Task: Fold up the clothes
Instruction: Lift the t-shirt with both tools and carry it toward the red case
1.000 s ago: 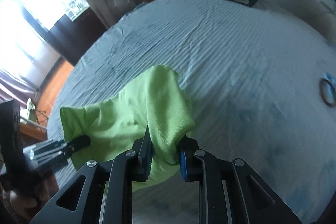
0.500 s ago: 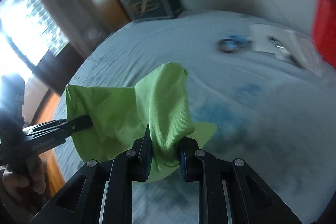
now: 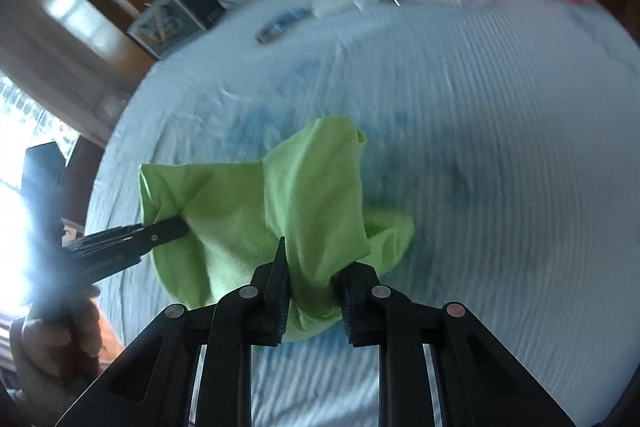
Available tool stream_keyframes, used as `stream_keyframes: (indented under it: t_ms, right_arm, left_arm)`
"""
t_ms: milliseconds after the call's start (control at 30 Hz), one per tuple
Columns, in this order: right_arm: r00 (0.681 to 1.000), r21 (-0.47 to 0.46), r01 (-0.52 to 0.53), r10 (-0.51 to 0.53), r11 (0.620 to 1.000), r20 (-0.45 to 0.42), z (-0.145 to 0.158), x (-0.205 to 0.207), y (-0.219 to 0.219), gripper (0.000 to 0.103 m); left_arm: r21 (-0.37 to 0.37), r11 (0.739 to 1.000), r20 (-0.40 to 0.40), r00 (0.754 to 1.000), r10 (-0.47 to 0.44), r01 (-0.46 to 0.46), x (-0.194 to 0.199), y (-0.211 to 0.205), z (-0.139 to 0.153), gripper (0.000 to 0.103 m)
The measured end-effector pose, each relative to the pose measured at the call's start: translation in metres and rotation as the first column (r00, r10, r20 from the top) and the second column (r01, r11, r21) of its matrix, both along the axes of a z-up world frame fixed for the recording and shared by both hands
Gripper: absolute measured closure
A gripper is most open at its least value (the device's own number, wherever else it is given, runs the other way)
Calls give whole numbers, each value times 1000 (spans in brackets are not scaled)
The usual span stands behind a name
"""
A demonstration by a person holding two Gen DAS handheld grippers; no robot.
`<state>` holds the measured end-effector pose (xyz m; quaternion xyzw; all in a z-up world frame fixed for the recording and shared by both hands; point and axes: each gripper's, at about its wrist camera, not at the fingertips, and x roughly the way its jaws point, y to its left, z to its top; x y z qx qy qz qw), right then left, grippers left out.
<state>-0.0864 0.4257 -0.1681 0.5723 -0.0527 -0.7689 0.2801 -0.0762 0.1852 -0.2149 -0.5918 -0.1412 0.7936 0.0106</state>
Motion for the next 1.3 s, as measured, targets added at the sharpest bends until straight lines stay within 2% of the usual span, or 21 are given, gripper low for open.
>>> stream_keyframes:
  t_ms: [33,67,100,133,167,233,333,467,500,533,600,667,767,833,867,933,1067,1133,1200,1233,1300]
  right_arm:
    - [999,-1,22,-22,1000,26,-7,4,9,82]
    - [998,-1,44,-44,999,51,-14,8,18,81]
    - [995,0,67,-66,998,77,-21,12,26,81]
    - [991,1,89,-88,996,102,-28,16,35,80]
    - [986,2,109,-109,994,127,-34,20,44,79]
    - [982,5,129,-128,992,141,-36,24,57,68]
    - [981,-16,167,-165,986,107,-25,25,70,54]
    - [969,-9,226,-224,974,101,-28,13,72,51]
    - [965,0,238,-236,971,117,-33,11,70,51]
    - [963,1,239,-237,971,131,-39,11,64,51]
    - [964,2,234,-232,972,132,-47,11,53,51]
    - [968,5,222,-221,975,115,-51,13,41,51]
    - [975,27,199,-201,980,99,-50,19,36,56]
    - [978,43,184,-187,982,88,-49,22,32,66]
    - [980,51,176,-180,983,83,-49,24,30,70]
    - [984,66,161,-165,985,73,-48,28,27,79]
    - [989,96,132,-137,987,55,-47,35,20,80]
    - [987,76,141,-146,987,68,-45,35,24,79]
    - [985,55,150,-154,987,81,-44,35,28,81]
    - [984,43,155,-159,987,85,-41,36,30,82]
    - [983,-7,175,-174,985,58,-20,40,38,82]
  left_arm:
    - [-12,1000,3,1000,-10,10,2,3,-2,66]
    - [-24,1000,4,1000,-19,19,4,5,-4,49]
    - [-36,999,-3,1000,-26,26,7,6,-2,38]
    - [-48,998,-11,999,-33,33,10,8,0,19]
    - [-61,998,-17,999,-31,29,12,6,2,7]
    - [-85,996,-29,999,-22,20,16,4,5,2]
    - [-66,998,-8,1000,-2,1,14,-3,-3,2]
    - [-46,998,40,999,-33,35,3,7,-26,2]
    - [-42,998,53,998,-44,47,2,10,-31,3]
    - [-14,999,62,997,-51,52,2,16,-36,12]
    - [-26,996,52,995,-87,88,5,28,-34,25]
    - [-29,993,44,992,-116,117,6,36,-31,50]
    - [-3,990,38,989,-142,143,7,39,-29,51]
    - [14,987,34,987,-160,159,7,41,-27,52]
    - [23,986,32,985,-168,168,7,41,-26,67]
    - [32,983,28,983,-183,182,8,42,-25,80]
    - [45,978,22,978,-206,205,11,40,-24,75]
    - [58,975,21,976,-216,215,11,37,-23,75]
    - [57,975,24,976,-217,215,12,36,-19,79]
    - [52,976,22,977,-214,213,13,35,-16,85]
    - [44,975,-2,976,-218,218,17,33,-1,88]
